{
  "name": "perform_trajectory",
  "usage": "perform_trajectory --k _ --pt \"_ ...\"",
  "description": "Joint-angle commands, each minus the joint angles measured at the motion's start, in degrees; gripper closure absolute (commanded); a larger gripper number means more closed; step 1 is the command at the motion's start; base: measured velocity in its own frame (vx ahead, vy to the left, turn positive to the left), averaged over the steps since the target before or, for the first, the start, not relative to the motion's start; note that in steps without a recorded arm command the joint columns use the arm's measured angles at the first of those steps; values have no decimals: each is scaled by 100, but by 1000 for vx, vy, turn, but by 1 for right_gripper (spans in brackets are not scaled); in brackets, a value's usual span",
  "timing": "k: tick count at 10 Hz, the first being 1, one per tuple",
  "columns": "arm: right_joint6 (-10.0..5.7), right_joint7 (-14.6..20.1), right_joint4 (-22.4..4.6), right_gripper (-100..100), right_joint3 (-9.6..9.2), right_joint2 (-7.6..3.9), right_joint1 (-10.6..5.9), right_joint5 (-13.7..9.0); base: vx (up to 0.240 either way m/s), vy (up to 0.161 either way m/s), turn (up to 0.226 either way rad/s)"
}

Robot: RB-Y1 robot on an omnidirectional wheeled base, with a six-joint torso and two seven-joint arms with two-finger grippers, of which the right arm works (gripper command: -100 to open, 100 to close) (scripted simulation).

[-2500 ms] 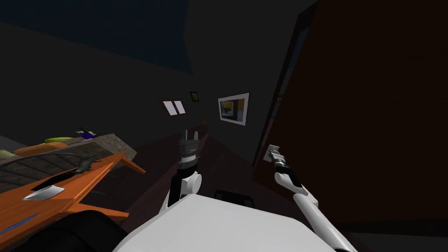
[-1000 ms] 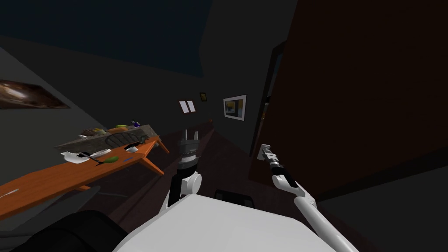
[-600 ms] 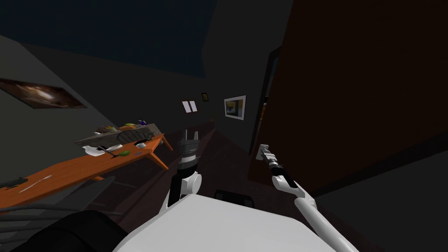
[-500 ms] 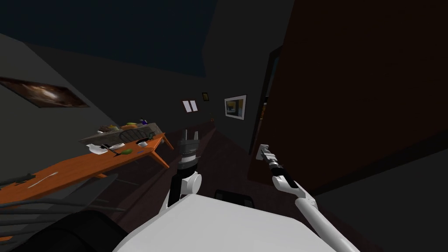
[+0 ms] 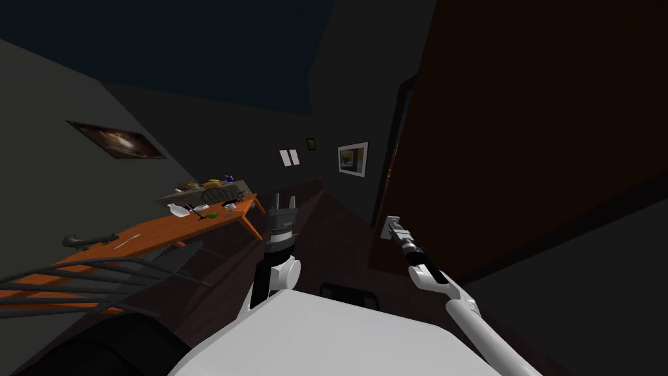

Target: Pull the door open

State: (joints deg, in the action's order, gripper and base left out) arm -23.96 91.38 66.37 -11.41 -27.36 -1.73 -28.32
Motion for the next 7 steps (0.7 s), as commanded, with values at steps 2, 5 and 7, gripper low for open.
perform_trajectory --k 2,5,7 --pt "-113 193 77 100 -187 -160 44 35 -197 -89 87" --pt "-111 249 115 100 -258 -220 82 47 -153 -62 61" --pt "-203 394 161 100 -385 -348 152 83 -144 -60 84"
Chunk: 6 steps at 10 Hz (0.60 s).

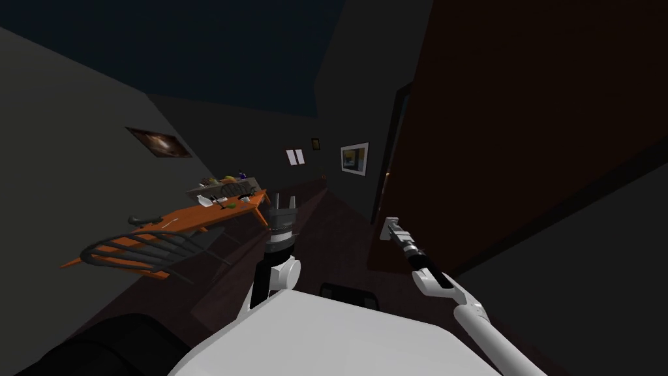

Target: Pull the door open

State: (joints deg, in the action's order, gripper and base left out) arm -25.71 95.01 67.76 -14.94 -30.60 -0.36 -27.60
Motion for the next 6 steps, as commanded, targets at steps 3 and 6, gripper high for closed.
perform_trajectory --k 3,6 --pt "-170 229 96 100 -189 -216 94 57 -168 -76 97" --pt "-347 474 188 100 -382 -453 193 114 -187 -105 105"
